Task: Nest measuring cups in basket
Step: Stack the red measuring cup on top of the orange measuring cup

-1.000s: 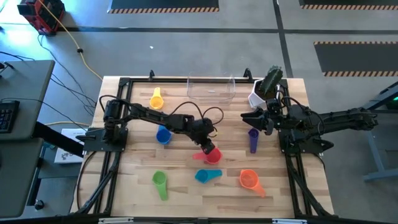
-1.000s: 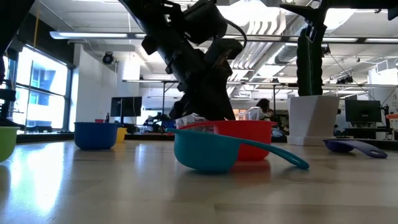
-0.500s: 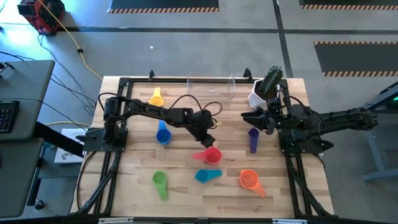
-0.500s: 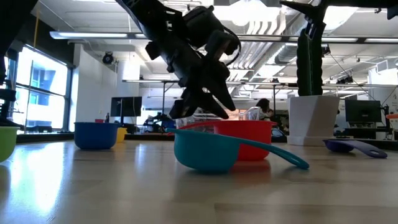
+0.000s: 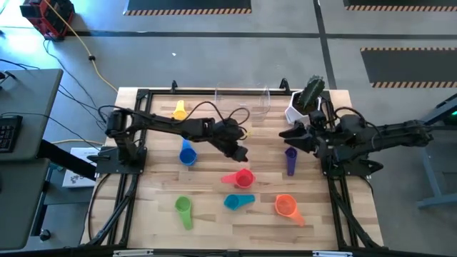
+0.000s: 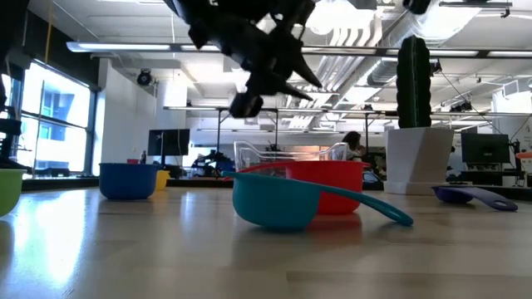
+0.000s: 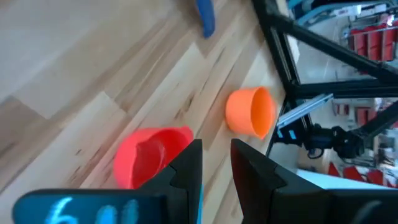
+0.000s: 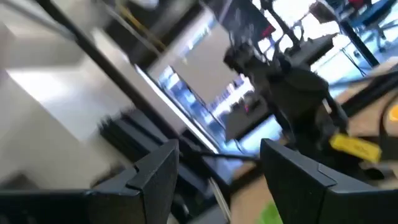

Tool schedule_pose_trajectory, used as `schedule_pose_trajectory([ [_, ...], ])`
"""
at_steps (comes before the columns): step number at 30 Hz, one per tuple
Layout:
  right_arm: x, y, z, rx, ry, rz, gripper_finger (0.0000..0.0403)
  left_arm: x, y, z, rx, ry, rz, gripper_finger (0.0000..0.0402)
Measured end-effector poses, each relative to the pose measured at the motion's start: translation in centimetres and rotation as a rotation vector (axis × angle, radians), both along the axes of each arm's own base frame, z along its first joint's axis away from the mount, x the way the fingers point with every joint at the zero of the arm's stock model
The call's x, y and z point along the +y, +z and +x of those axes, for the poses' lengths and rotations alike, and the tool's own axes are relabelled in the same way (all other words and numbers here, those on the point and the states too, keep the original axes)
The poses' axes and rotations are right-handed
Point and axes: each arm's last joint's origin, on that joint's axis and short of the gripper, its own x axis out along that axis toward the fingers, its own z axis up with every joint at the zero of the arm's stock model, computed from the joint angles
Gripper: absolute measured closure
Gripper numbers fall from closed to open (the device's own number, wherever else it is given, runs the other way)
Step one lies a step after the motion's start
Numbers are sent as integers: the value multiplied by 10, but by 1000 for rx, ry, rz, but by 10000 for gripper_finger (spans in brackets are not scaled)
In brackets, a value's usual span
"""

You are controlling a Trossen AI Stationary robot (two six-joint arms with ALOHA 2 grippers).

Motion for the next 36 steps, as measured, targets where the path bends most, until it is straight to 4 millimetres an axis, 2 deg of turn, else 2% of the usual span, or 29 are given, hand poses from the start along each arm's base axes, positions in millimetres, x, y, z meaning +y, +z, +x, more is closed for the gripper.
schedule_pose_trajectory([
  [3,4,17,6,123,14,-53,185,0,17,-7,-38,21,56,326],
  [7,8,27,16,286,1,-31,185,5,37,-21,-58,43,154,326],
  [13,21,22,38,473,-53,107,185,9,60,-50,3,45,288,326],
  [17,33,5,58,574,-87,254,185,9,73,-70,48,40,377,326],
  [25,58,-40,94,787,-163,476,185,9,96,-98,46,5,519,326],
  [36,86,-97,122,983,-294,665,185,7,106,-116,48,-87,607,326],
])
